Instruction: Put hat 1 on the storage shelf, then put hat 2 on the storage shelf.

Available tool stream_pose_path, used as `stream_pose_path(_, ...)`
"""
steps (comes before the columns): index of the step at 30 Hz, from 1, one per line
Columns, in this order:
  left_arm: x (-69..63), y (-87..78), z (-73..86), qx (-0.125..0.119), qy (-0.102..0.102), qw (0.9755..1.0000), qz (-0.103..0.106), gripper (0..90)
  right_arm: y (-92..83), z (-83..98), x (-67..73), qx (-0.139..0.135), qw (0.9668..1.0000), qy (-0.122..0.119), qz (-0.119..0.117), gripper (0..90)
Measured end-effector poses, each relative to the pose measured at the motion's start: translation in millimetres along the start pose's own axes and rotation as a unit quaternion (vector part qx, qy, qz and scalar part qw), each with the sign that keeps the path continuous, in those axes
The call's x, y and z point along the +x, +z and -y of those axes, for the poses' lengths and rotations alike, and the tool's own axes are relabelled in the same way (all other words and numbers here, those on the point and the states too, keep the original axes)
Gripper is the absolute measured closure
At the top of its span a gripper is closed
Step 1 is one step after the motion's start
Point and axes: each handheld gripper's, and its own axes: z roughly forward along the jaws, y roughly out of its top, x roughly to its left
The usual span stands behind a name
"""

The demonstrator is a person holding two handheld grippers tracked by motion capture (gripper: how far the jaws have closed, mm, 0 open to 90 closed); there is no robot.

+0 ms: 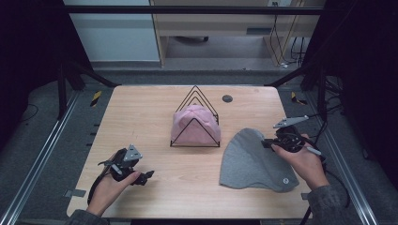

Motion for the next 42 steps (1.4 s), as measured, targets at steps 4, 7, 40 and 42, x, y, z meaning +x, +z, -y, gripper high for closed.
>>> stream_pose_path(4,0.3,0.7,-0.2,0.001,0.000,1.0000,0.001,10.2,-1.5,-3.0,2.6,-0.007,1.0000,-0.004,-0.003,85.5)
stream_pose_path(7,0.3,0.5,0.1,0.001,0.000,1.0000,0.001,10.2,-3.7,-6.8,5.6,-0.015,0.9999,-0.006,-0.004,85.6)
stream_pose_path(40,-6.8,-5.0,-5.7,-0.041,-0.009,0.9986,0.032,10.3,-87.6,-102.5,96.3,-0.126,0.9826,-0.126,-0.053,89.0)
stream_pose_path(42,-7.1,-5.6,-6.7,-0.044,-0.008,0.9984,0.034,10.4,-81.3,-105.1,100.0,-0.113,0.9834,-0.132,-0.053,89.5)
